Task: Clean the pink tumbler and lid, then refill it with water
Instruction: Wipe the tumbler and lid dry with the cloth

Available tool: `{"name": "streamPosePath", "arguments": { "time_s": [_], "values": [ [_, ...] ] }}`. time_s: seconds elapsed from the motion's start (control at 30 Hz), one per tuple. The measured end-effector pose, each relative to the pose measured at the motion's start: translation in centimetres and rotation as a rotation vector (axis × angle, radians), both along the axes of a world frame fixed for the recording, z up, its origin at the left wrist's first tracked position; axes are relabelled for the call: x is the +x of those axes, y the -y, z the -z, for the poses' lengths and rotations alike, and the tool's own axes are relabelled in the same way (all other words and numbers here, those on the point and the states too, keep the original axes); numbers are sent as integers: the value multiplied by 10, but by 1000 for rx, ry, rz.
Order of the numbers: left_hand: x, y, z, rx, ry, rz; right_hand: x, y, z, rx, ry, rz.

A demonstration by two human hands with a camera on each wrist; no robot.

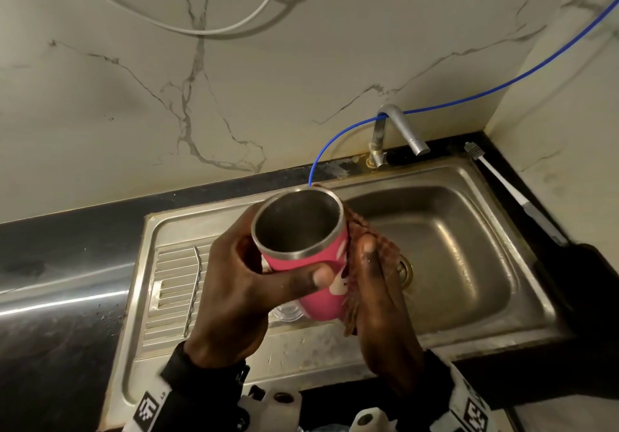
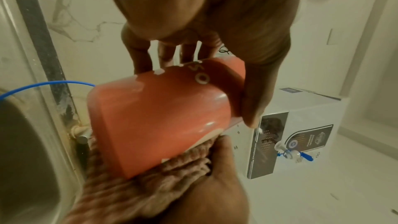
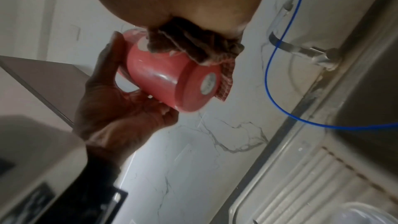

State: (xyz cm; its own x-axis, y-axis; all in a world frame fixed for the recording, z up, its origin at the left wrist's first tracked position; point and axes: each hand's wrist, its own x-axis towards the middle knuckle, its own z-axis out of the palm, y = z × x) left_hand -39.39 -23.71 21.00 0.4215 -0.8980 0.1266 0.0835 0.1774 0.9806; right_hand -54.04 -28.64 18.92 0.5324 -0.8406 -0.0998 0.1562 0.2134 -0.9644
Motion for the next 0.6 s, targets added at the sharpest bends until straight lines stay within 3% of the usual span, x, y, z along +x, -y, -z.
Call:
{"name": "streamPosePath", "arguments": {
  "time_s": [0.13,0.27,0.33,0.4,0.5,0.6],
  "values": [
    [5,6,2,-72,-11,-61,-7,-16,37,-13,-116,99],
    [7,12,14,-6,11,-94,-12,-19,23,-348,-18,57],
    [5,10,19,6,-6,-51,-10,-18,17,-362,41,83],
    [1,6,20,-2,-3,14,-7,-13,7,-358,49,155],
    [-6,-1,18,-47,58,72,-3,10,-8,-102,143,46],
    [-6,-4,12,-70,155,63,-2,27,-12,-54,170,74]
  ]
}}
